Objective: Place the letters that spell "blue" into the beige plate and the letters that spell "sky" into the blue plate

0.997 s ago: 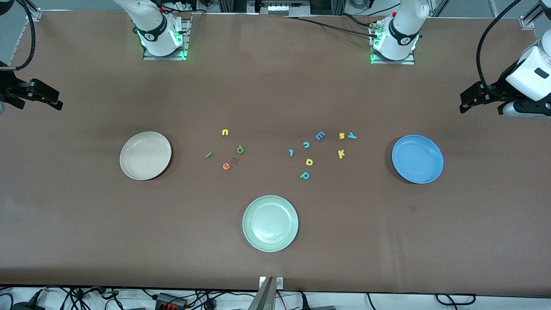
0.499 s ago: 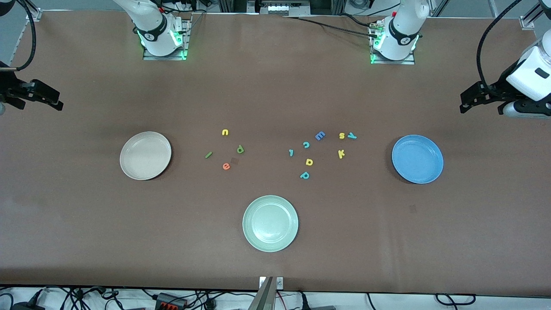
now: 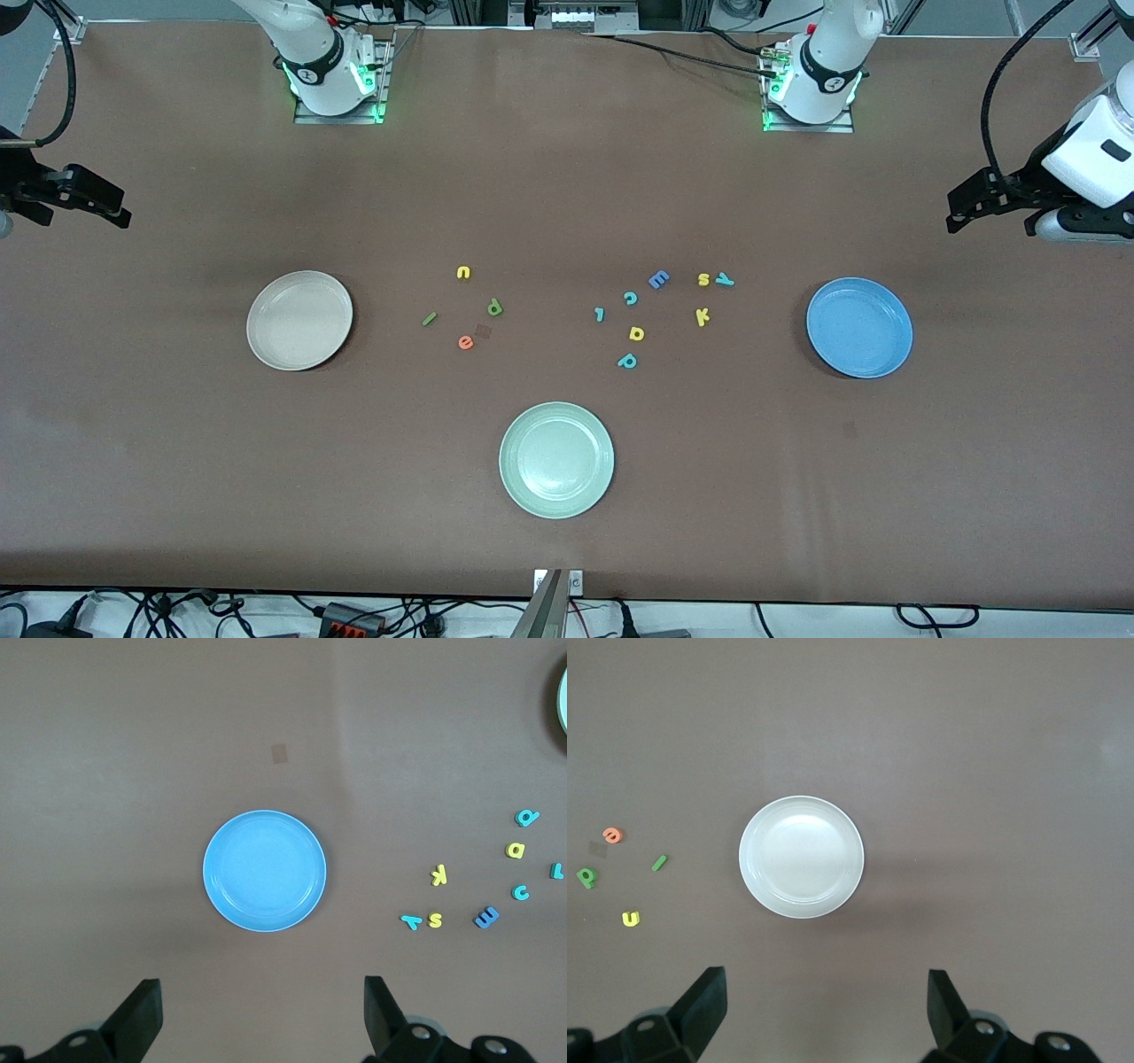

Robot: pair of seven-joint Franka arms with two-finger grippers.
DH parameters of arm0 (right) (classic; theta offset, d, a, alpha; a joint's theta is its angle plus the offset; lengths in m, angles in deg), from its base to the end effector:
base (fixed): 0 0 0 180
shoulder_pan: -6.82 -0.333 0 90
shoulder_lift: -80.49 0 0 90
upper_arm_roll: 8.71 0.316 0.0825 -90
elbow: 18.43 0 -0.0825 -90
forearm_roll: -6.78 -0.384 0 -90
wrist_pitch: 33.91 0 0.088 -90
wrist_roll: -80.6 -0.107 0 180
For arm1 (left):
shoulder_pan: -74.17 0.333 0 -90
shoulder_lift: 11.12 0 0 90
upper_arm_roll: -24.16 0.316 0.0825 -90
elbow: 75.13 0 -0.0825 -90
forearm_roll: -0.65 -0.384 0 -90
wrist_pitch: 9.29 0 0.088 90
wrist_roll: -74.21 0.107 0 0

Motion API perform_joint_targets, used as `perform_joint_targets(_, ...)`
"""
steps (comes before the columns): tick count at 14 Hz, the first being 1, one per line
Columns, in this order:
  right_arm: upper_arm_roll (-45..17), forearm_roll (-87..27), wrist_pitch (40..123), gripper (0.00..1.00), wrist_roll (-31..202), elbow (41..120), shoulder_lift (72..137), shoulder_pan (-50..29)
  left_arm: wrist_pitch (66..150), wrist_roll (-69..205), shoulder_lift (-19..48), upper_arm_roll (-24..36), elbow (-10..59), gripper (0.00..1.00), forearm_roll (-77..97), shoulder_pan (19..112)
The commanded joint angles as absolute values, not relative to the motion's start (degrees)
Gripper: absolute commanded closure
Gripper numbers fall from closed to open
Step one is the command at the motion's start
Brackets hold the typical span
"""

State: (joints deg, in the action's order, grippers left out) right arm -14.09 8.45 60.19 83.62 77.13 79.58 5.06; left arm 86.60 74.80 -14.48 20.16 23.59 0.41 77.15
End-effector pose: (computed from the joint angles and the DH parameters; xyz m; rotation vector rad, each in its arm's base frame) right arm 0.5526 -0.0383 0.5935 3.1146 -0.0128 -0.0175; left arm 0.5428 -0.0103 0.5933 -3.1330 0.0445 -0.0143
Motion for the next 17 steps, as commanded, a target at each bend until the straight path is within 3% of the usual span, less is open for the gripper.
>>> perform_joint_targets(1,-13.81,9.24,59.96,0.0,84.29,77.55,82.85,3.05,85.45,74.91,-14.37,20.29,22.51,0.0,1.35,77.34)
perform_joint_targets(6,-13.72,8.28,61.27,0.0,83.15,77.81,93.66,-5.47,85.36,74.91,-14.37,20.29,22.51,0.0,1.35,77.34)
perform_joint_targets(9,-13.64,7.14,67.41,0.0,77.28,79.04,99.38,-10.04,85.36,74.91,-14.37,20.29,22.51,0.0,1.35,77.34)
perform_joint_targets(14,-13.55,2.3,80.67,0.0,64.1,86.67,101.24,-14.71,83.88,74.82,-14.37,20.29,22.51,0.0,1.35,77.42)
perform_joint_targets(17,-13.55,2.21,87.54,0.0,57.15,90.47,103.51,-16.2,76.34,75.26,-13.32,19.68,22.51,0.0,2.31,76.64)
